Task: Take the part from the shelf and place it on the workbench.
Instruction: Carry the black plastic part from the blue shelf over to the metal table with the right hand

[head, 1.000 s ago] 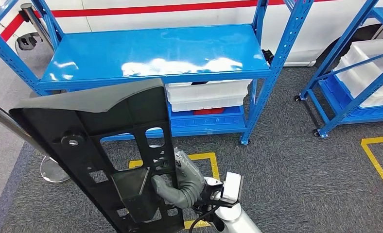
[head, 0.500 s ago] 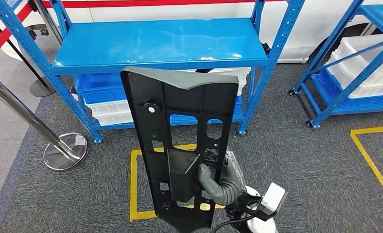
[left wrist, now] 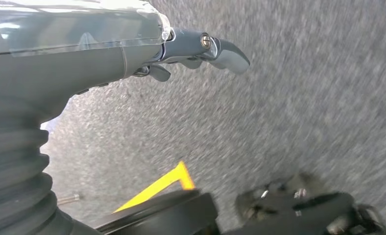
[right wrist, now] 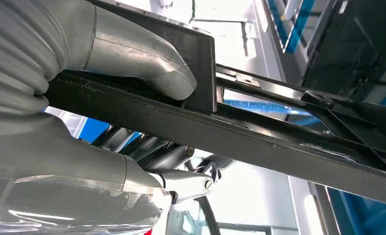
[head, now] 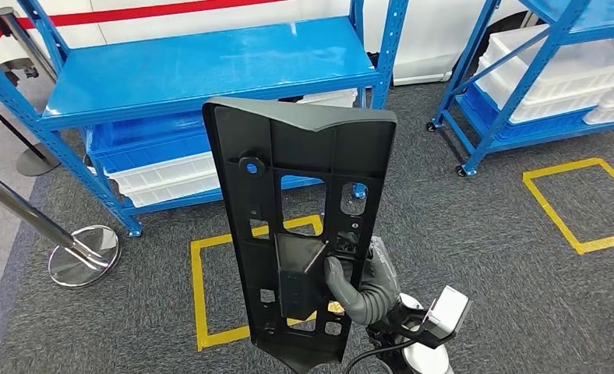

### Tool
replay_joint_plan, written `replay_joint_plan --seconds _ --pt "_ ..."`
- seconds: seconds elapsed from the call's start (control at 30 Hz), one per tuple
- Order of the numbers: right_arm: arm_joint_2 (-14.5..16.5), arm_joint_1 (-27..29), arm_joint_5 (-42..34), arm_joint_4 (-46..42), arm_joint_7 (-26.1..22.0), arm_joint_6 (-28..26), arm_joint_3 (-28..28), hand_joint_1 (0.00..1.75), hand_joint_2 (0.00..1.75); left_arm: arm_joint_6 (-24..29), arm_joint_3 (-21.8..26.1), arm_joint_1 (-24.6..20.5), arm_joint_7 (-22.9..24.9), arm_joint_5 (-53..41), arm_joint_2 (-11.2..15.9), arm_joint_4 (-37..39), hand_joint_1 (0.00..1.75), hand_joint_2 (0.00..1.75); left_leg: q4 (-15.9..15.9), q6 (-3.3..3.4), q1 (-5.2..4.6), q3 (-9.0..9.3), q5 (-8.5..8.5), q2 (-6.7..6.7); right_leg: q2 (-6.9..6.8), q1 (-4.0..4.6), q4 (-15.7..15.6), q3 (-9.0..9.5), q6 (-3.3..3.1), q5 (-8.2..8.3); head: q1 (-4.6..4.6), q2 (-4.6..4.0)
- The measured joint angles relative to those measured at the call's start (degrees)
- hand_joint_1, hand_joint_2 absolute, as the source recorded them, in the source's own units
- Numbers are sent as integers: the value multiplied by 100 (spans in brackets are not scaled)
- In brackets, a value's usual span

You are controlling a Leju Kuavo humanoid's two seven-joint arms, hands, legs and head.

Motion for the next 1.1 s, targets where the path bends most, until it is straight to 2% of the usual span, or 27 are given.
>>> replay_joint_plan --seconds 0.03,0.07,0.1,0.17,0.2,0.23,0.27,0.33,0.37,0.4,0.43,0.47,0.5,0.53,0.57,0.6,0.63,0.7,0.83,0.9,0.97,1.0,1.03,1.1 --pt "4 -3 0 0 0 1 -2 175 175 -1 -1 24 0 -1 8 0 0 175 -390 29 0 234 54 -101 53 0 15 -39 23 29 -1 0" --pt "8 -4 0 0 1 3 -4 175 175 0 -2 42 -4 1 14 0 0 175 -656 51 -3 380 68 -179 95 -4 25 -73 51 62 0 0" --pt "10 -6 0 0 1 8 -6 175 175 3 -3 54 -13 3 20 0 0 175 -772 66 -10 431 48 -212 132 -12 28 -105 87 96 0 0" --pt "12 -9 0 1 8 40 -7 175 175 12 -3 53 -54 16 7 0 0 175 -833 101 -2 424 103 -123 195 -23 29 -142 160 149 0 0" --pt "13 -15 1 1 13 62 -7 175 175 21 -3 50 -79 28 0 0 0 175 -870 136 14 417 142 -66 171 -18 70 -176 191 120 1 0" --pt "13 -28 2 3 19 84 -8 175 175 32 -3 51 -101 40 -7 0 0 175 -909 172 32 405 186 -6 108 -13 198 -250 218 22 1 0" --pt "14 -39 3 6 23 102 -8 175 175 44 -3 57 -116 50 -14 0 0 175 -938 199 48 385 225 58 20 -17 453 -376 242 -149 1 0" --pt "14 -33 4 17 37 128 -9 175 175 60 -2 79 -123 83 -14 0 0 175 -932 216 41 316 262 175 -114 -48 1204 -719 302 -551 1 0" --pt "13 -11 8 24 46 146 -9 175 175 64 0 92 -115 110 -14 0 0 175 -916 212 41 283 272 237 -141 -71 1514 -842 333 -665 1 0" --pt "11 18 16 29 57 162 -10 175 175 66 4 103 -96 143 -14 0 0 175 -894 205 42 255 277 297 -161 -95 1634 -865 359 -673 1 0" --pt "9 48 35 33 65 177 -11 175 175 66 8 109 -65 173 -14 0 0 175 -867 194 45 232 275 356 -189 -119 1530 -773 381 -582 1 0" --pt "8 76 68 35 68 186 -13 175 175 62 11 112 -22 190 -15 0 0 175 -835 177 49 216 266 409 -246 -140 1208 -567 397 -418 1 0" --pt "8 100 106 35 63 186 -13 175 175 55 14 111 35 196 -14 -1 0 175 -797 151 47 204 249 456 -374 -148 799 -326 402 -290 1 0" --pt "8 119 147 35 51 184 -13 175 175 46 14 107 105 194 -12 -1 0 175 -753 116 33 192 226 498 -486 -143 457 -135 373 -195 1 0" --pt "9 136 185 35 31 180 -14 175 175 39 14 103 172 192 -9 -2 0 175 -721 79 18 184 209 534 -562 -132 238 -19 329 -155 1 0" --pt "9 152 213 35 3 174 -16 175 175 37 14 98 225 195 -6 -2 0 175 -700 41 1 181 198 572 -599 -115 159 10 275 -167 1 0" --pt "10 171 242 33 -29 171 -21 175 175 44 14 95 253 204 -2 -3 0 175 -692 5 -7 184 194 612 -546 -99 167 -10 216 -156 1 0" --pt "10 199 274 30 -72 169 -30 175 175 62 14 93 256 220 2 -4 0 175 -700 -37 0 199 200 666 -476 -82 178 -36 168 -151 1 0" --pt "10 208 284 26 -86 172 -34 175 175 71 14 95 244 225 4 -4 0 175 -701 -50 5 202 199 684 -455 -78 175 -43 155 -144 1 0" --pt "10 227 308 0 -119 182 -40 175 175 99 18 99 180 242 16 -4 0 175 -605 -98 30 165 100 548 -396 -92 155 -53 105 -113 1 0" --pt "13 274 362 -31 -210 186 -61 175 175 165 23 75 55 243 38 -4 0 175 134 -133 53 -104 -308 294 -222 -81 144 -103 21 -56 0 0" --pt "15 315 388 -46 -263 168 -85 175 175 187 25 60 -10 216 48 -4 0 175 439 -115 53 -191 -423 210 -106 -59 151 -129 -4 -35 1 0" --pt "17 377 411 -70 -321 138 -117 175 175 205 23 52 -72 172 58 -4 0 175 558 -84 51 -193 -421 148 19 -35 159 -148 -19 -16 0 0" --pt "19 531 429 -175 -410 58 -200 175 175 205 12 68 -186 76 79 -4 0 175 -70 6 46 120 -83 -87 190 -14 172 -165 -2 8 1 0"
